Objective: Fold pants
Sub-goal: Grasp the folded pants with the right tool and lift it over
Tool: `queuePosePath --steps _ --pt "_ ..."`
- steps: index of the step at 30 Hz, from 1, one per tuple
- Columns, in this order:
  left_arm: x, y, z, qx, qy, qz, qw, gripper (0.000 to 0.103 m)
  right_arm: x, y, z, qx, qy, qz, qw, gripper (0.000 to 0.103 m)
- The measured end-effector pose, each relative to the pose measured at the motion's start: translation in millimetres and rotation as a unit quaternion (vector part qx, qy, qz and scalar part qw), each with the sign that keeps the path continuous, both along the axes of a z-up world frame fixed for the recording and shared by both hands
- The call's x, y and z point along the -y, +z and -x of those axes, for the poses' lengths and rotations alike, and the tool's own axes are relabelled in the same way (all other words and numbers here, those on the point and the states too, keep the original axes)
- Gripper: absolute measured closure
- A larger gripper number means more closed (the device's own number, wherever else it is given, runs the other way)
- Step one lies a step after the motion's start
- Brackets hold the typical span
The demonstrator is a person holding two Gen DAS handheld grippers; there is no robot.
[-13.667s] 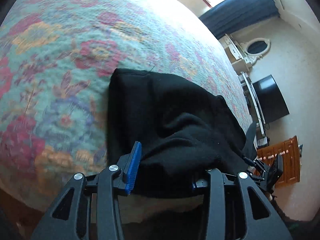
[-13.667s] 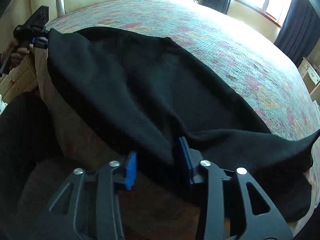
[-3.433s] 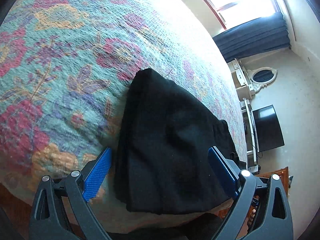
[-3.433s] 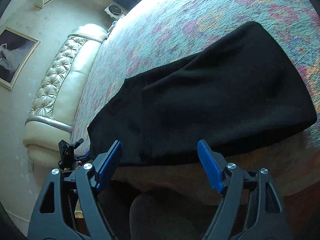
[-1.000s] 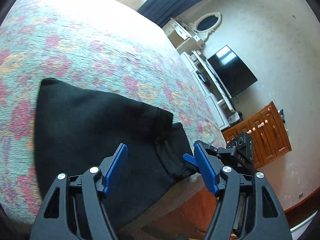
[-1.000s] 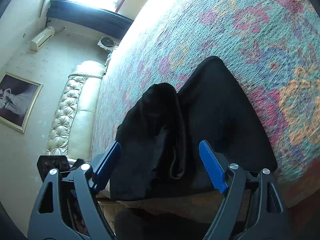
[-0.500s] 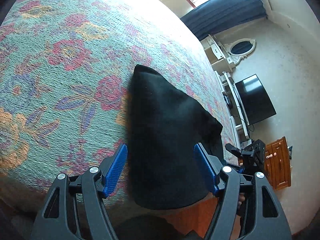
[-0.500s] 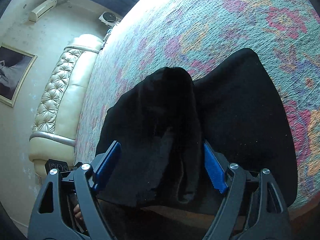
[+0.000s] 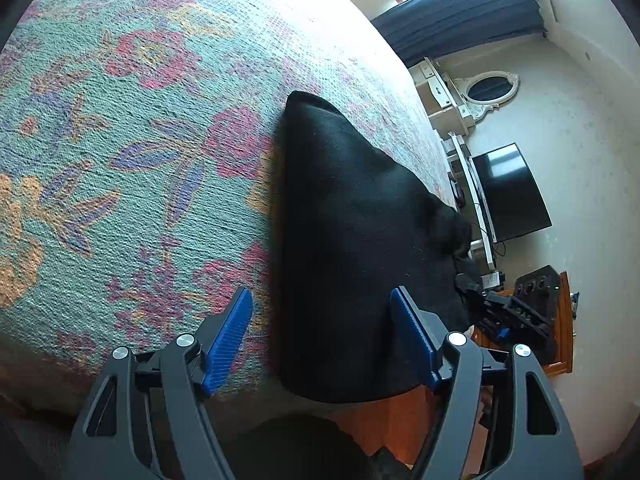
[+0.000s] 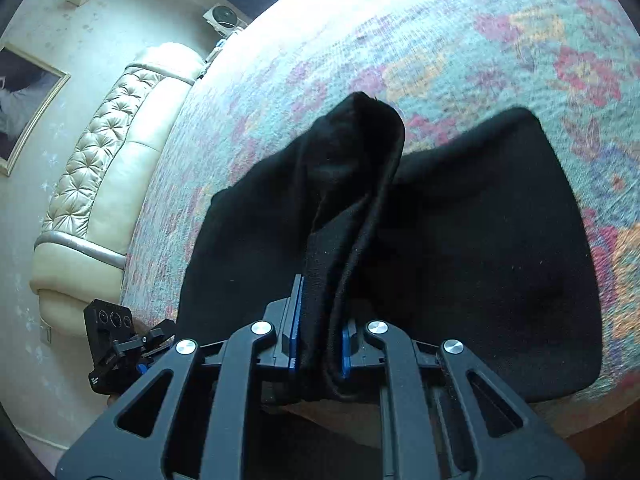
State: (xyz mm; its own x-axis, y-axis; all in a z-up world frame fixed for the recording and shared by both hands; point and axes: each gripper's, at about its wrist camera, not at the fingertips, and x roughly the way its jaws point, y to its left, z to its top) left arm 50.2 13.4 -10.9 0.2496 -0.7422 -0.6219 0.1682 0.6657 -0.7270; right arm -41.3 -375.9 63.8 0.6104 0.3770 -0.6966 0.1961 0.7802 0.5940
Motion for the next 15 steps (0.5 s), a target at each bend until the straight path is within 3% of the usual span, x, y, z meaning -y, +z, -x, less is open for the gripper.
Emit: queuePosePath --steps 4,7,10,15 --pt "3 4 1 0.007 -0.008 0.004 0.9999 0.033 5 40 13 0.041 -0.003 0.040 0.998 0.090" --pt "14 4 3 0.002 -0.018 0.007 0.9998 0.032 25 49 26 0.047 -0.022 0.046 0.998 0.090" --pt "24 3 5 -0.003 -0.025 0.010 0.9996 0.032 48 39 34 0.029 -0.043 0.042 0.998 0.090" --pt "40 0 3 -0.008 -0.032 0.014 0.9993 0.032 70 -9 43 -0.020 -0.066 0.021 0.997 0.090"
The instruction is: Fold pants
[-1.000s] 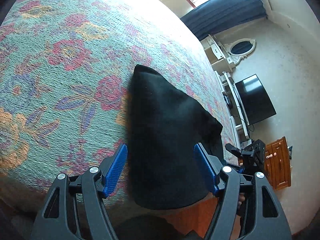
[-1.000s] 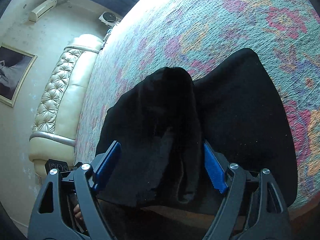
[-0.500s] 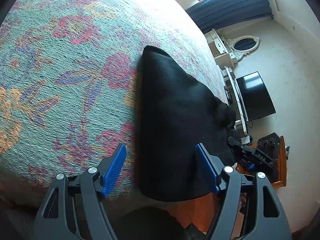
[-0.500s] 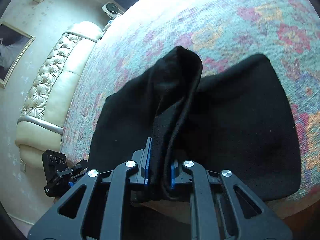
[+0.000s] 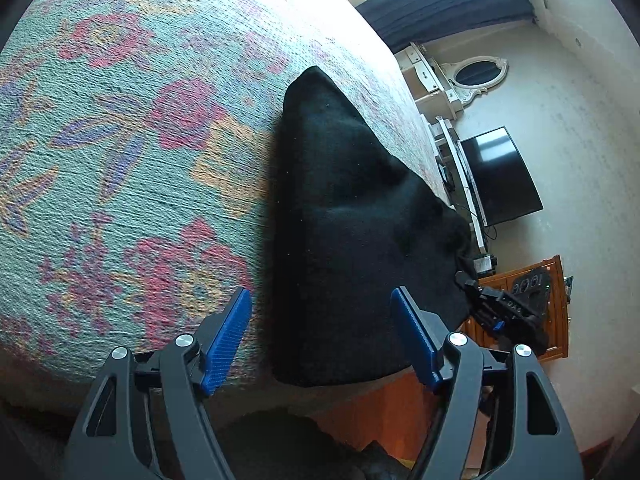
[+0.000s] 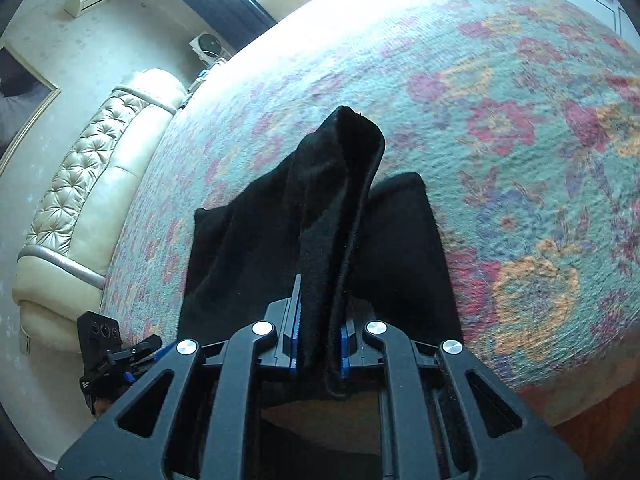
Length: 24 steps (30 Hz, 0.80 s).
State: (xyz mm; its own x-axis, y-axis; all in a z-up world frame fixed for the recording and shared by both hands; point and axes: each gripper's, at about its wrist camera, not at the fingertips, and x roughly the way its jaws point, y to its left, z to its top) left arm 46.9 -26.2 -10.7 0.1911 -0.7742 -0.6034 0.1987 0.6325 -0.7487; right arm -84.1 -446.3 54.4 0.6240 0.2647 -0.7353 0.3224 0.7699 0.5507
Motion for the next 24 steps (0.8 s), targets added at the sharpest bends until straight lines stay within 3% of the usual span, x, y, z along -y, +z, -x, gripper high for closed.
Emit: queuePosePath --steps 5,17,18,19,22,24 --pt "7 -7 -2 -0.009 -0.002 -0.001 1.0000 0.032 12 -28 6 -0.007 -0.008 -0.033 0.999 0.090" --pt "-11 -17 1 -0.036 0.002 0.018 0.9992 0.032 56 -36 38 -0.002 -0.039 -0.090 0.995 0.085" --pt "-12 -17 1 -0.036 0.002 0.018 0.9992 0.032 60 -36 43 -0.009 -0.048 -0.086 0.995 0.074" --pt "-13 -18 1 -0.035 0.002 0.019 0.9992 0.032 65 -37 49 -0.020 -0.060 -0.078 0.995 0.054" --pt "-11 -17 0 -0.035 0.000 0.024 0.9991 0.032 77 -43 65 -0.005 -0.076 -0.110 0.991 0.039" --pt "-11 -18 1 -0.037 0.000 0.030 0.9988 0.032 81 -52 71 0.005 -0.075 -0.154 0.985 0.036"
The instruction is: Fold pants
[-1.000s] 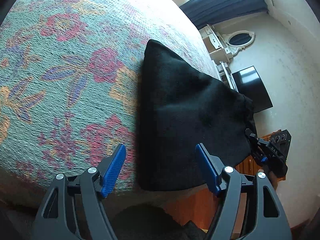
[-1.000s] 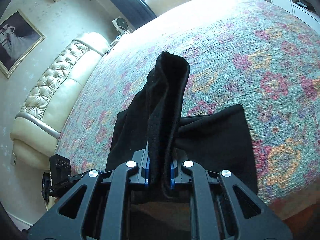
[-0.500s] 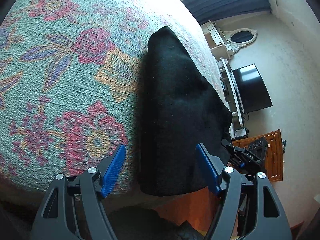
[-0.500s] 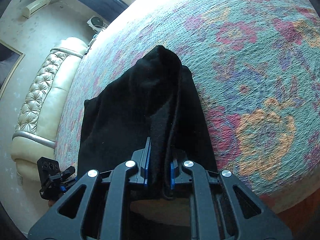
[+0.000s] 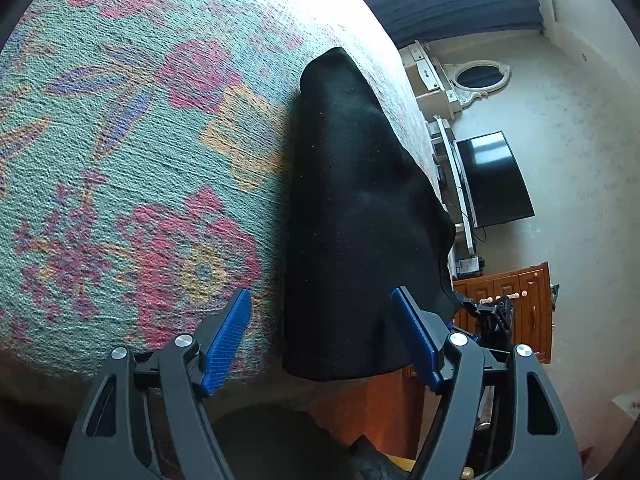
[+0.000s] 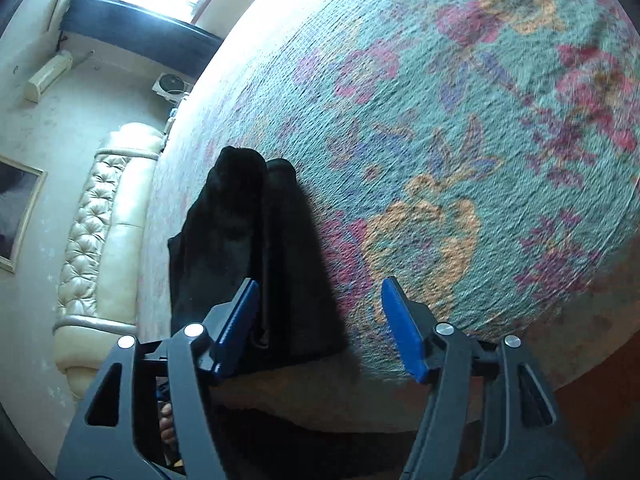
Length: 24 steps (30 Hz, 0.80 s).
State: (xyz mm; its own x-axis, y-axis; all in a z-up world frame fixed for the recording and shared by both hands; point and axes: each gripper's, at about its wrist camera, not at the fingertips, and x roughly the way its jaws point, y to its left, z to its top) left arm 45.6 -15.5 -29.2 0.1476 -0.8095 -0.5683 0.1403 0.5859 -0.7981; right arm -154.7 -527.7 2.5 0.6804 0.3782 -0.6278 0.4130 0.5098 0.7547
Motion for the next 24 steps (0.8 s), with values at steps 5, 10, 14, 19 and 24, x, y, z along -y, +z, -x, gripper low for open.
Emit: queuePosePath --steps 5,10,14,19,24 --pt "-5 -7 4 -0.018 0.006 0.029 0.9994 0.028 -12 -21 -11 0.017 0.022 -0.070 0.997 0.028" --pt "1 -14 4 -0.044 -0.001 0.056 0.9975 0.028 -31 -33 -20 0.032 0.043 -0.088 0.995 0.015" --pt "10 -16 0 -0.044 -0.001 0.067 0.9968 0.028 -33 -33 -24 0.041 0.042 -0.096 0.994 0.014" --pt "26 -10 2 -0.006 -0.013 0.000 0.9999 0.050 -22 -39 -16 0.044 0.046 -0.093 0.994 0.024" --pt "33 0 9 0.030 -0.008 -0.049 0.9983 0.060 -33 -40 -18 0.028 0.053 -0.067 0.996 0.056"
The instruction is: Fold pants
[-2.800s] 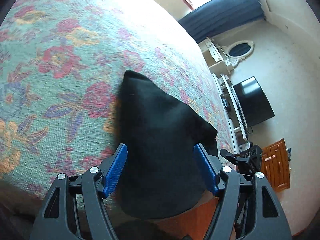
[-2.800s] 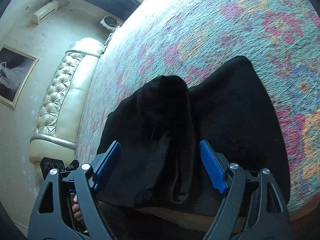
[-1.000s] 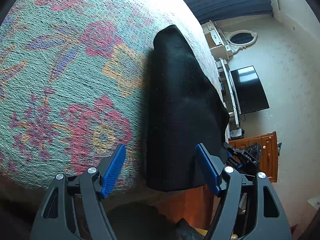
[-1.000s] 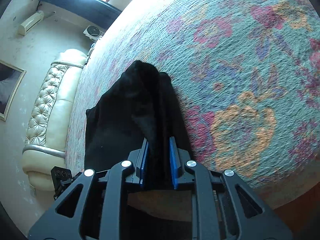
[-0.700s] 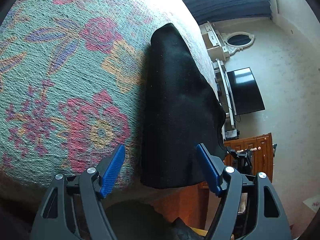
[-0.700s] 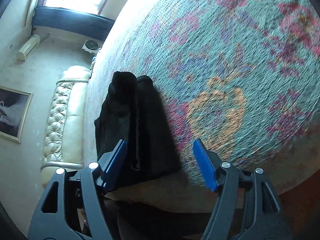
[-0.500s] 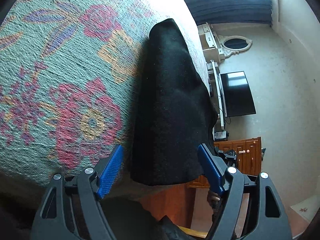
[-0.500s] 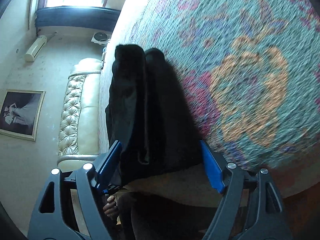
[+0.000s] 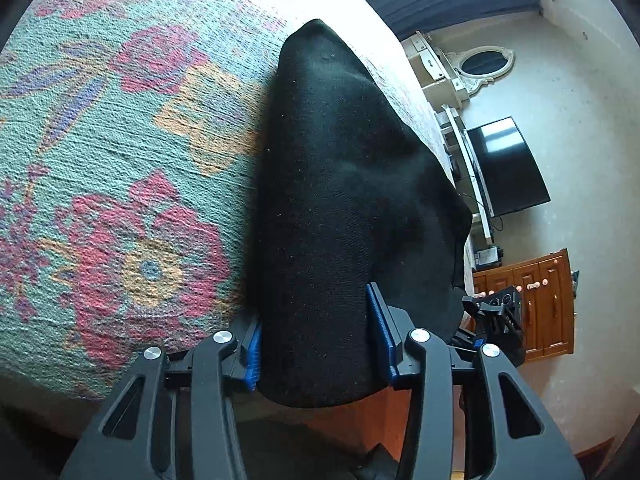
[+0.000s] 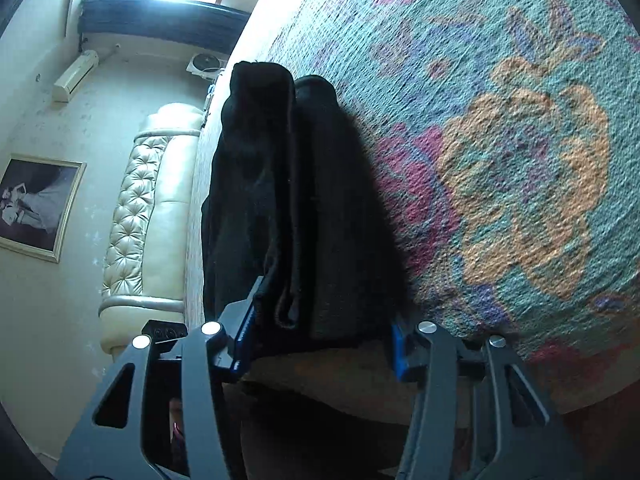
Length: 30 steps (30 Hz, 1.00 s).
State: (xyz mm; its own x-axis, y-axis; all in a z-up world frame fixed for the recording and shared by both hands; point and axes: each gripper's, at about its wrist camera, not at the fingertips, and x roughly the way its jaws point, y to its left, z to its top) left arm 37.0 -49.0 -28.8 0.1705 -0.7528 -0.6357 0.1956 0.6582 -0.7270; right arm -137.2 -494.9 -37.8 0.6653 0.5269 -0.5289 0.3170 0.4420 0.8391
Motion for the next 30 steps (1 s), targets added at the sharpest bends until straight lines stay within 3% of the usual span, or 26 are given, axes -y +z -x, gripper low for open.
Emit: queuePosePath --steps 4,12,30 --pt "7 12 6 0.033 0.000 -0.038 0.9988 0.063 0 3 1 0.002 -0.001 0.007 1.000 0.058" --pt "11 23 8 0.052 0.001 -0.076 0.9958 0.065 -18 15 -12 0.003 -0.001 0.014 1.000 0.058" --pt "-15 29 8 0.054 0.025 -0.103 0.9929 0.066 -58 31 -48 -0.001 0.033 0.022 0.999 0.058"
